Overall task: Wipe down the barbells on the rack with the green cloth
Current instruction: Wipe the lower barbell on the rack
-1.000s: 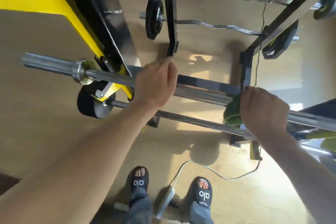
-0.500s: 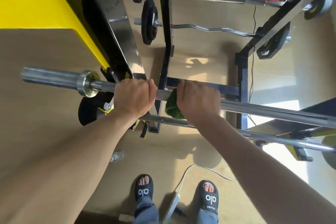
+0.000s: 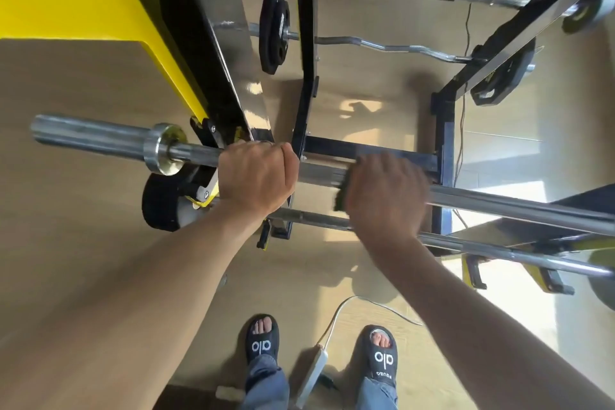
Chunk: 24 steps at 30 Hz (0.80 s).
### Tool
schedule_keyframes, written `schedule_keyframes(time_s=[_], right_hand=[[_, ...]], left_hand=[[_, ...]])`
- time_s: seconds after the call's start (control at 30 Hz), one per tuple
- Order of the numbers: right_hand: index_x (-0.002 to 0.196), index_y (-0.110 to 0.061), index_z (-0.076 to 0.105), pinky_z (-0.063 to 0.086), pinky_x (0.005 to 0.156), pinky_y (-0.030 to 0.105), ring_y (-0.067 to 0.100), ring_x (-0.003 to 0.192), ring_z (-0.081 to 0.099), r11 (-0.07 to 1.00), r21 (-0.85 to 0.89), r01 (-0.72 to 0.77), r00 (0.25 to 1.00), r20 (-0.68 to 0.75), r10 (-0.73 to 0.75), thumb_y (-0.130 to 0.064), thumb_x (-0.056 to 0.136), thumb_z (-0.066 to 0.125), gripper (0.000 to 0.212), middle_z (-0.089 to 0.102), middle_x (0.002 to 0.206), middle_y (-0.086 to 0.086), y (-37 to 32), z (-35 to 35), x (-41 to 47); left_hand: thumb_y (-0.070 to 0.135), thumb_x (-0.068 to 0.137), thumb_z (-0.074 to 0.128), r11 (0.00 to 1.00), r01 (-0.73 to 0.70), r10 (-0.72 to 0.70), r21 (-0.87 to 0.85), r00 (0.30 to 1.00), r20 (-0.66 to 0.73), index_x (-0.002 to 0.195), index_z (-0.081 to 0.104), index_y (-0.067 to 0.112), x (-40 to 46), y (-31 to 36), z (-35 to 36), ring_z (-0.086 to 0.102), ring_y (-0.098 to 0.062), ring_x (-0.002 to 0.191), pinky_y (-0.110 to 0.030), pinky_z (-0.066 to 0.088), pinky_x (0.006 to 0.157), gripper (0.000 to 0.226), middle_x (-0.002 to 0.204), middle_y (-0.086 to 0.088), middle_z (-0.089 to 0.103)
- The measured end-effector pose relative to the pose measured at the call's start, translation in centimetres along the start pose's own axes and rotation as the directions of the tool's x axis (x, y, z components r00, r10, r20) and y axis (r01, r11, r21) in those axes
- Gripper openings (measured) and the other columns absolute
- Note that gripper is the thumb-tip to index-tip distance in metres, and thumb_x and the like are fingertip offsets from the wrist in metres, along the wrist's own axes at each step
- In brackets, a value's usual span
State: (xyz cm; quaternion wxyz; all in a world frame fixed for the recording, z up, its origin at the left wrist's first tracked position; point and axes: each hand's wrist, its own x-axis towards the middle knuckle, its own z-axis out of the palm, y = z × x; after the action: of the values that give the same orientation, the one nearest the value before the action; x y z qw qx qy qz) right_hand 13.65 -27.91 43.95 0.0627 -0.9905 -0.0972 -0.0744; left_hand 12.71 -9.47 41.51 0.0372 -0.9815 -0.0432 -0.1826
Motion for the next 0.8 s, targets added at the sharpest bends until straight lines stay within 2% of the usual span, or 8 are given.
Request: schedule_keyframes(time_s=[0.13, 0.27, 0.33, 0.43, 0.5, 0.57, 0.67, 0.8], right_hand=[[0.067, -0.022, 0.046, 0.03, 0.052, 0.029, 0.018, 0.057, 0.047, 0.998, 0.038, 0.05, 0.928, 0.367, -0.061, -0.029, 0.098, 0.029, 0.036, 0.054, 0.068, -0.002, -5.0, -0.2, 4.3], [0.105, -0.008, 0.062, 0.047, 0.068, 0.033, 0.024, 0.081, 0.062, 0.957, 0.217, -0.194, 0.488, 0.867, -0.098, -0.028, 0.099, 0.037, 0.032, 0.064, 0.097, 0.012, -4.2, 0.4, 9.3], [0.102, -0.009, 0.064, 0.048, 0.065, 0.034, 0.021, 0.071, 0.062, 0.907, 0.206, -0.367, 0.383, 0.922, -0.054, -0.033, 0.093, 0.041, 0.035, 0.065, 0.089, 0.01, -3.9, 0.4, 10.3], [0.101, -0.012, 0.062, 0.048, 0.068, 0.036, 0.019, 0.072, 0.058, 0.934, 0.261, -0.244, 0.503, 0.857, -0.108, -0.029, 0.099, 0.034, 0.033, 0.061, 0.086, 0.007, -4.4, 0.6, 9.1], [0.082, -0.018, 0.058, 0.043, 0.06, 0.034, 0.019, 0.065, 0.054, 0.985, 0.166, -0.045, 0.806, 0.589, -0.062, -0.031, 0.1, 0.03, 0.036, 0.058, 0.076, 0.001, -4.7, 0.1, 6.1], [0.068, -0.019, 0.052, 0.036, 0.057, 0.033, 0.021, 0.058, 0.05, 0.991, 0.137, 0.009, 0.974, 0.224, -0.04, -0.031, 0.101, 0.03, 0.041, 0.054, 0.067, -0.003, -4.5, -0.4, 2.7], [0.081, -0.017, 0.059, 0.04, 0.069, 0.036, 0.023, 0.066, 0.051, 0.963, 0.186, 0.197, 0.98, -0.064, -0.188, -0.032, 0.104, 0.029, 0.041, 0.057, 0.076, 0.001, -3.4, 0.2, -0.1], [0.078, -0.016, 0.059, 0.041, 0.058, 0.032, 0.021, 0.06, 0.051, 0.954, 0.112, 0.278, 0.958, -0.109, -0.266, -0.023, 0.097, 0.044, 0.025, 0.056, 0.071, 0.002, 3.7, 0.5, 0.3]], left_hand=[[0.024, 0.094, 0.029, 0.999, -0.05, 0.051, 0.017, 0.998, -0.027, 0.048, 0.043, 0.019, 0.2, 0.1, -0.3, 0.029, -0.017, 0.041, -0.023, 0.025, 0.051, 0.049, 0.043, 0.003, 0.034], [0.036, 0.102, -0.003, 0.997, -0.079, 0.078, -0.002, 0.993, -0.084, 0.048, 0.047, 0.015, 0.1, 0.3, -0.4, 0.03, -0.017, 0.04, -0.023, 0.025, 0.053, 0.076, 0.04, 0.0, 0.039], [0.042, 0.101, -0.009, 0.996, -0.091, 0.087, -0.025, 0.987, -0.139, 0.046, 0.047, 0.015, 0.2, 0.4, -0.4, 0.034, -0.017, 0.036, -0.022, 0.024, 0.053, 0.083, 0.038, -0.002, 0.043], [0.04, 0.1, -0.008, 0.998, -0.068, 0.068, -0.005, 0.994, -0.086, 0.045, 0.047, 0.016, 0.3, 0.3, -0.5, 0.029, -0.017, 0.038, -0.023, 0.022, 0.054, 0.081, 0.038, -0.001, 0.044], [0.037, 0.099, -0.002, 0.998, -0.049, 0.05, 0.04, 0.998, -0.043, 0.046, 0.047, 0.017, 0.2, 0.2, -0.1, 0.027, -0.017, 0.041, -0.023, 0.021, 0.055, 0.075, 0.039, 0.001, 0.045], [0.032, 0.096, 0.016, 0.998, -0.038, 0.038, 0.057, 0.999, 0.008, 0.048, 0.049, 0.017, 0.1, 0.0, 0.1, 0.029, -0.017, 0.043, -0.024, 0.02, 0.055, 0.061, 0.042, 0.001, 0.047], [0.029, 0.092, 0.028, 0.998, -0.03, 0.029, 0.047, 0.999, 0.02, 0.048, 0.051, 0.018, 0.1, 0.0, 0.0, 0.031, -0.017, 0.044, -0.024, 0.023, 0.054, 0.051, 0.043, 0.0, 0.049], [0.021, 0.096, 0.03, 0.999, -0.04, 0.04, -0.021, 0.999, -0.017, 0.047, 0.049, 0.015, 0.3, 0.1, -0.3, 0.037, -0.019, 0.036, -0.021, 0.03, 0.048, 0.053, 0.041, -0.001, 0.046]])
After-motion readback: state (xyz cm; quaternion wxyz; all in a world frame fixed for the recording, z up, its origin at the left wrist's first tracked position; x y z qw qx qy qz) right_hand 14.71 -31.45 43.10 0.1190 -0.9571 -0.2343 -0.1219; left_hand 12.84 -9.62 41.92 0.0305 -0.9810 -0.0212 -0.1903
